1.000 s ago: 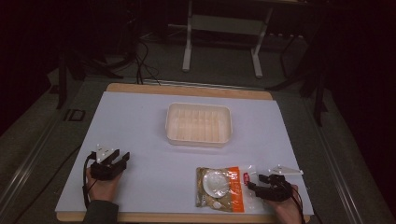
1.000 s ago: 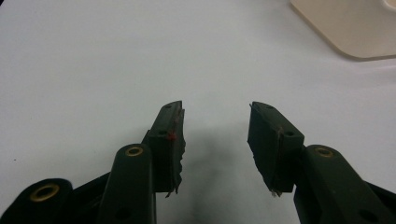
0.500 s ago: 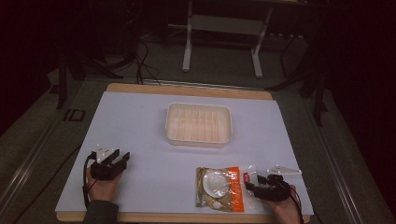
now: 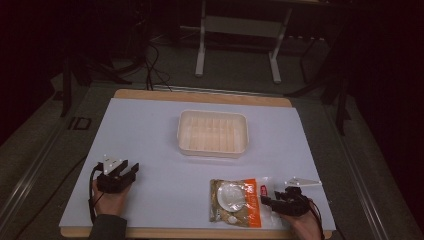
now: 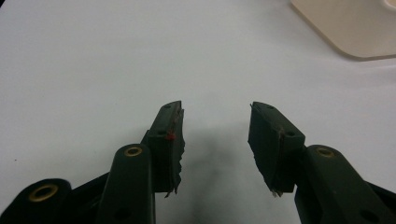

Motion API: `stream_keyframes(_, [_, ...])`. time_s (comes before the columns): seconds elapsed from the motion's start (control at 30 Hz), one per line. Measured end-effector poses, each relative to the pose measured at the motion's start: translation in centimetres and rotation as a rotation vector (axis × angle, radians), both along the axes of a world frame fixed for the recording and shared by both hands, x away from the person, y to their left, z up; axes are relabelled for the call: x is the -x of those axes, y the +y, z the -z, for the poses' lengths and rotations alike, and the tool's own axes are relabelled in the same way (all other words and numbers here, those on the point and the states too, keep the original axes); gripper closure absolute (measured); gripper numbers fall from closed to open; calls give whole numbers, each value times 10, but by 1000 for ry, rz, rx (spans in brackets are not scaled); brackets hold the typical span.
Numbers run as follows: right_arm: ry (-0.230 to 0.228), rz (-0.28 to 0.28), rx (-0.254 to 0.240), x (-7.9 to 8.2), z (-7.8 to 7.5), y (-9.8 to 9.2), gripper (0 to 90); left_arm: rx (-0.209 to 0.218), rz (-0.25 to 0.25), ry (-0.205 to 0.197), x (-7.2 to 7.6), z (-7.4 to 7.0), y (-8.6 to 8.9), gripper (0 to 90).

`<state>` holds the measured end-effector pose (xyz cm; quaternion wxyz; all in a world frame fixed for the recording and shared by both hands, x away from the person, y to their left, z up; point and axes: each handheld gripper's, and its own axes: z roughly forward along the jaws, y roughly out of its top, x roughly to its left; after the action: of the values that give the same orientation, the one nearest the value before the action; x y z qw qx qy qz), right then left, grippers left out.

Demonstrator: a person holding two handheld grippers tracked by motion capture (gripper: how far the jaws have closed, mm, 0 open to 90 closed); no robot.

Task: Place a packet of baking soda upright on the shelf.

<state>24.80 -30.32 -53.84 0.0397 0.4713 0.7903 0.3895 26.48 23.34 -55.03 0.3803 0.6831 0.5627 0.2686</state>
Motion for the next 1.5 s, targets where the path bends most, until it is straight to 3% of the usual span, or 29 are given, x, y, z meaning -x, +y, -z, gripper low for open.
stream_keyframes(0.3, [32, 11, 23, -2, 1, 1, 682, -2, 0, 1, 0, 0, 0, 545])
stream_keyframes(0.53, [51, 28, 102, -3, -3, 8, 793, -2, -2, 0, 0, 0, 0, 545])
stream_keyframes(0.73, [104, 45, 77, -6, -4, 9, 897, -2, -2, 1, 0, 0, 0, 546])
stream_keyframes(0.93, [107, 45, 103, -7, -7, 13, 900, -4, -2, 1, 0, 0, -1, 545])
stream_keyframes(1.07, [100, 67, 80, -8, -11, 12, 900, -4, -2, 2, 0, 0, -1, 545])
stream_keyframes(1.5, [48, 53, 92, -10, -31, 17, 900, -7, -3, 3, 0, 0, -1, 545])
